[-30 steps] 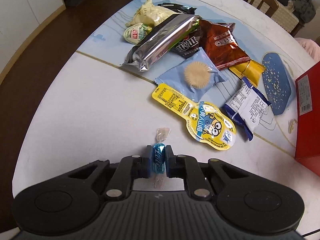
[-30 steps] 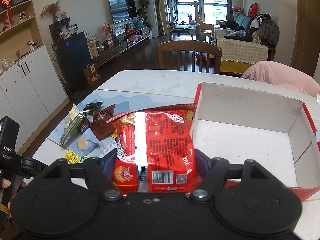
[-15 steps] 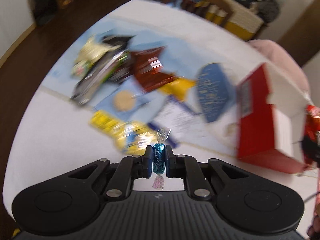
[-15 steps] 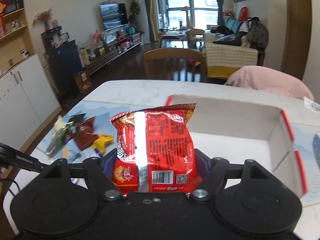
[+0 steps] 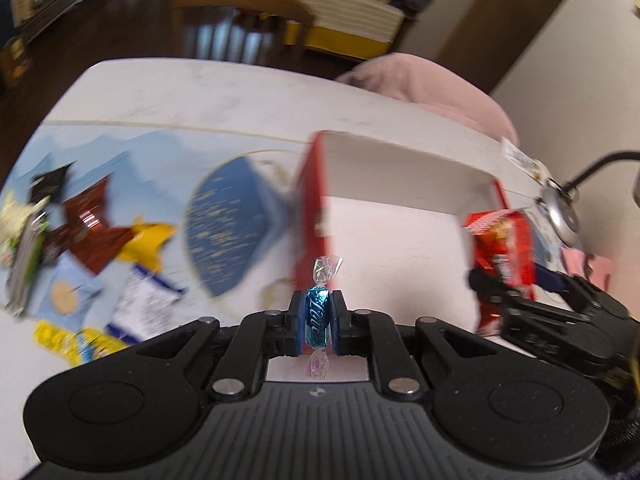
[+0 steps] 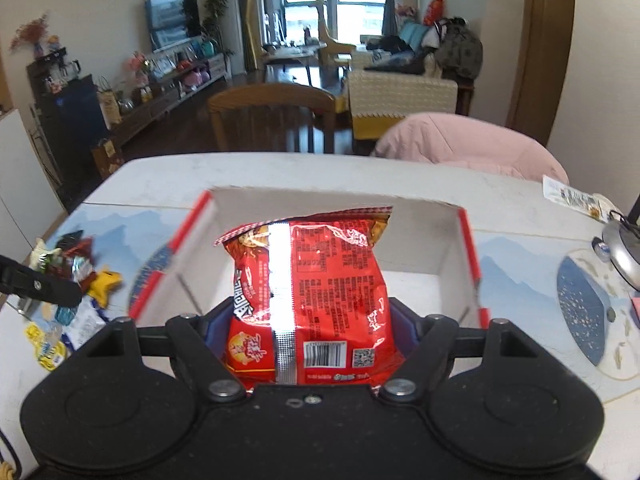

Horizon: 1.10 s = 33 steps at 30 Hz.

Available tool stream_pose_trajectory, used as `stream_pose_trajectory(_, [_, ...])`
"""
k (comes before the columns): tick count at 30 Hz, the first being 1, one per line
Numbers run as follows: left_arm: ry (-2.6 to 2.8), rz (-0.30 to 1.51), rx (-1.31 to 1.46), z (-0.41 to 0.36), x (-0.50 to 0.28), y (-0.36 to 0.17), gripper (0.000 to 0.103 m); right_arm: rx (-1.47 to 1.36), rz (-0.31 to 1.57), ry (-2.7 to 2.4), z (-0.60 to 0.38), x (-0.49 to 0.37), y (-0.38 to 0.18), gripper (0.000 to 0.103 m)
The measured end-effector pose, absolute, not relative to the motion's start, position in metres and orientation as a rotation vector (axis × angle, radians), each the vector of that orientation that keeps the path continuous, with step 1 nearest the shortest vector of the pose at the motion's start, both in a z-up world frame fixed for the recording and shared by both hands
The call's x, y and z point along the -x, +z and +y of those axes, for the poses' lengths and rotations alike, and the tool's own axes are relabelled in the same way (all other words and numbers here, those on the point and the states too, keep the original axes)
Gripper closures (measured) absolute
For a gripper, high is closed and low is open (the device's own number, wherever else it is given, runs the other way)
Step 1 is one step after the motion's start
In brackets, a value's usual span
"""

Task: Organize snacks
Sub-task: 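Carry the chip bag into the red box with the right gripper while the left gripper carries the candy there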

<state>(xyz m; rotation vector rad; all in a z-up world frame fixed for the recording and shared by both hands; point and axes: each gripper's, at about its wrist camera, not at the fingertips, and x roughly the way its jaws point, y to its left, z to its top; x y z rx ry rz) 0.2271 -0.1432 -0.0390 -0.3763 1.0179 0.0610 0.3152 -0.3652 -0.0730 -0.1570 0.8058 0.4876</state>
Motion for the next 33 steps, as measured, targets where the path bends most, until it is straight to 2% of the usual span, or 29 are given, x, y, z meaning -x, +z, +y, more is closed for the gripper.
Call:
stream_pose_trajectory(7, [-0.008,1.025,0.268,-0.184,-0.270,-0.044,0.091,0.204,0.878,0.462,-0.370,-0.339,-0.092,0.027])
stream_pose_trajectory(16, [-0.004,1.154,0.160,-0.205,-0.311,-0.096,0.091,0.305,0.953,0.491,-0.361,-0.345,-0.116,0.027])
stream_pose_trajectory(33, [-0.013,1.244,0.028,-0.227,-0.323,-0.133,0.091,0.335,1.041,0.472,-0.363,-0.352,-0.142,0.024])
